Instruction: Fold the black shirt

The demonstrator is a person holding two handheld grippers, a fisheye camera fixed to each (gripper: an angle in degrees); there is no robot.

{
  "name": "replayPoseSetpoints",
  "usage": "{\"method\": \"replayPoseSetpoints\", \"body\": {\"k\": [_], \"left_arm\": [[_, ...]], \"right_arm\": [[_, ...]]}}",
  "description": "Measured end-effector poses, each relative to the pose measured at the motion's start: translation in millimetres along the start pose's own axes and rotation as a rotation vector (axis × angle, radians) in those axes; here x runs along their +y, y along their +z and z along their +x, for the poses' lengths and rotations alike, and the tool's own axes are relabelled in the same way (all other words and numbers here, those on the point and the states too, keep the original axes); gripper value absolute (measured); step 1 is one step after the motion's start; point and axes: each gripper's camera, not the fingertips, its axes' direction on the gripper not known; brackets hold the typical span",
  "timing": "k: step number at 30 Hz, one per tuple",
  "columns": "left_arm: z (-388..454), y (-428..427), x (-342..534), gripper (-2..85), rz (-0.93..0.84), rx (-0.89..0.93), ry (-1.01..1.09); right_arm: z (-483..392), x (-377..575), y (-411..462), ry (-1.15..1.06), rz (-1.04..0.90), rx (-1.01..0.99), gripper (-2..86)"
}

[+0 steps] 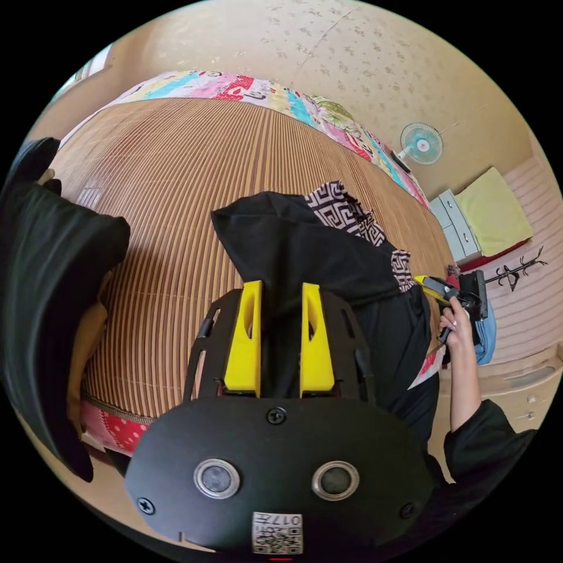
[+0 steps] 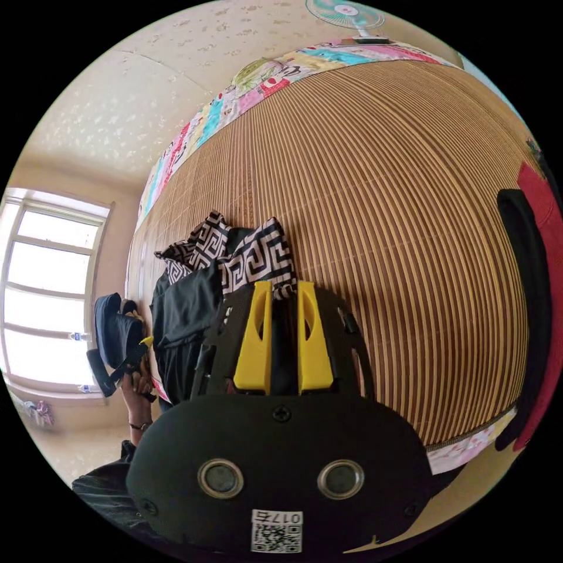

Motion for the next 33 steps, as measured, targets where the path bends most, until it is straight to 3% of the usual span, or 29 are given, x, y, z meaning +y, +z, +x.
{"method": "replayPoseSetpoints", "body": {"k": [5,12,19,28,33], "left_arm": [[-16,-3,-4,5.0,-0.024,-0.038,-0.008],[-84,-42,-14,-0.4,0.044,0.29,-0.041],[-153,-74,-4,-0.6,0.113,0.404,-0.059],[-209,-61,10,4.2,0.07,0.439,-0.223],[-214,-84,-27,11.1,0.108,0.373,-0.216]], "right_arm": [[-5,-3,2,0.001,-0.017,-0.024,3.0],[-59,-4,-36,-0.118,0.086,-0.109,1.5],[-98,15,-72,-0.208,0.168,-0.211,1.1],[-33,52,11,-0.023,0.0,-0.025,0.6],[-72,63,-3,-0.11,0.088,-0.057,1.1]]}}
